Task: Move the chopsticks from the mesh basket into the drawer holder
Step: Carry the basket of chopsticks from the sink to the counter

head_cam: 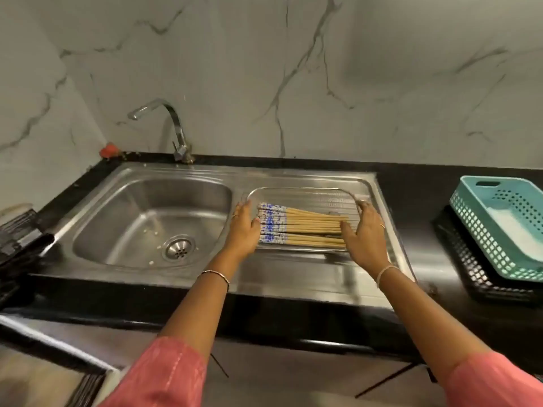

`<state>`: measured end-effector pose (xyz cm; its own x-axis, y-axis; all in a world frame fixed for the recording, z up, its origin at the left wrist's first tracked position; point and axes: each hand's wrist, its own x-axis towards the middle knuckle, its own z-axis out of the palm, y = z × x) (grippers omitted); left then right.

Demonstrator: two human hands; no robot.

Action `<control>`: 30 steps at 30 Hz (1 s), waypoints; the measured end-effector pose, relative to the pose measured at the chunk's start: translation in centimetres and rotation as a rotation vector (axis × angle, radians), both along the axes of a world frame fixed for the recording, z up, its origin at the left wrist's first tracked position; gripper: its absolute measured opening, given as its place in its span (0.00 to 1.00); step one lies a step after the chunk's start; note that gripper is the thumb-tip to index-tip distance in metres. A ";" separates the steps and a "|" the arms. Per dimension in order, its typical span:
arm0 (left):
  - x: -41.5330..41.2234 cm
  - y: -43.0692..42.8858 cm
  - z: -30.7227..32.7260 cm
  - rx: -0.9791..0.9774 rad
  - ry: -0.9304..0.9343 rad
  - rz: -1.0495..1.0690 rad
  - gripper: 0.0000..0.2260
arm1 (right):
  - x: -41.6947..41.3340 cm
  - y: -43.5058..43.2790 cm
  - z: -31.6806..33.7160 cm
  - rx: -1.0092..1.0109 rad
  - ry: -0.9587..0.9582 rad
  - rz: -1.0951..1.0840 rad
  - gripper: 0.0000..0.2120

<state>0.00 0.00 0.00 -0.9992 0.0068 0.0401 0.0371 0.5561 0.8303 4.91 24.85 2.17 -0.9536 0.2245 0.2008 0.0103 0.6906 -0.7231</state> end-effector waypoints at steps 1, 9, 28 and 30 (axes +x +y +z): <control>-0.1 -0.2 -0.7 0.040 -0.005 0.031 0.24 | 0.0 0.3 -0.4 -0.061 -0.018 -0.047 0.27; 1.2 0.1 -2.8 0.424 -0.230 0.206 0.18 | -0.5 0.7 -2.3 -0.610 -0.196 -0.170 0.25; 4.4 -0.9 -0.3 1.069 -0.359 0.262 0.11 | 0.5 0.6 -0.8 -1.089 -0.277 -0.142 0.23; 6.0 -1.3 0.8 1.133 -0.331 0.275 0.11 | 1.0 -0.3 0.0 -1.224 -0.246 -0.102 0.24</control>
<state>6.00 -1.33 0.78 -0.9246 -0.0811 -0.3721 -0.2743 -0.5360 0.7984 5.92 24.54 2.20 -0.9033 0.2128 -0.3726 0.2501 -0.4443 -0.8602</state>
